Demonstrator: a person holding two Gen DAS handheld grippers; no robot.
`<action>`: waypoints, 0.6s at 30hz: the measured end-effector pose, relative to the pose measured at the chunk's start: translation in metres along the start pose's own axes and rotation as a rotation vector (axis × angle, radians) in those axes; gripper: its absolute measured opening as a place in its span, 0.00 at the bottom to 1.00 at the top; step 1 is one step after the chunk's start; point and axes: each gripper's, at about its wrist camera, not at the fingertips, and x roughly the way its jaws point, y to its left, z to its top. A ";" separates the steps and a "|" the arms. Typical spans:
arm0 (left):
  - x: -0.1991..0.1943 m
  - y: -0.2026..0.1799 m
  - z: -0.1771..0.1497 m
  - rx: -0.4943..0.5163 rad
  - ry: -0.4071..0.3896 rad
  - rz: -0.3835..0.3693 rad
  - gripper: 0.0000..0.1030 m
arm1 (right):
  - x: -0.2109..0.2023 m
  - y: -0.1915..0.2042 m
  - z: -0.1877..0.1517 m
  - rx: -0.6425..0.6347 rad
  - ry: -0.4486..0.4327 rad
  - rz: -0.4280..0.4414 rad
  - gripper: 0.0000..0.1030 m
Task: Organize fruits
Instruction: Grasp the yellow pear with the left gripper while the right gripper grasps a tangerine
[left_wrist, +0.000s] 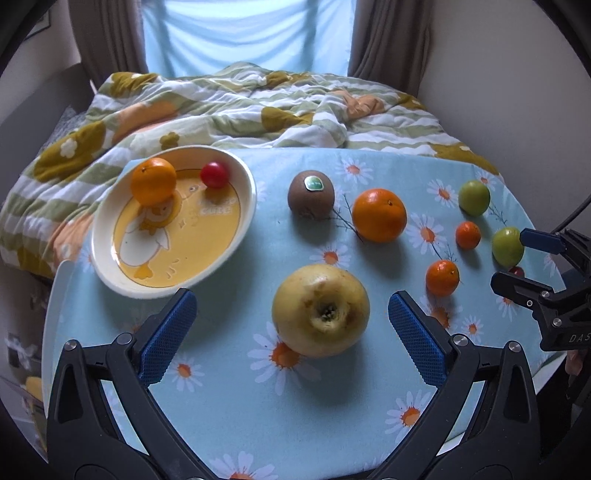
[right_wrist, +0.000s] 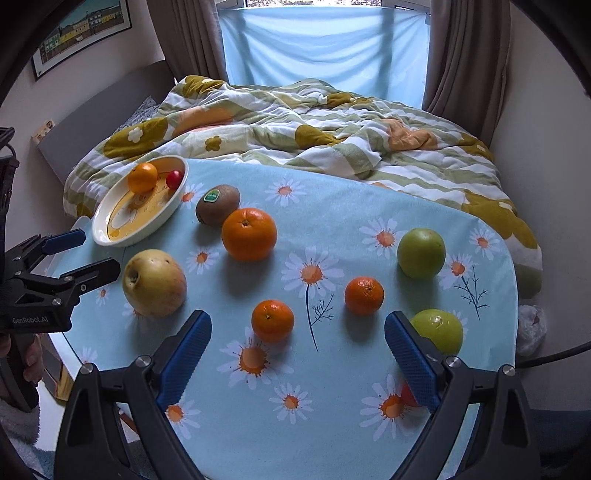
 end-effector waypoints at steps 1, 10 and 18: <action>0.004 -0.004 -0.003 0.009 0.004 0.000 1.00 | 0.004 -0.001 -0.002 -0.011 0.004 0.002 0.91; 0.040 -0.019 -0.014 0.065 0.053 -0.009 0.92 | 0.034 -0.005 -0.016 -0.067 0.032 0.048 0.91; 0.058 -0.020 -0.017 0.058 0.110 0.002 0.80 | 0.054 -0.001 -0.015 -0.085 0.064 0.053 0.85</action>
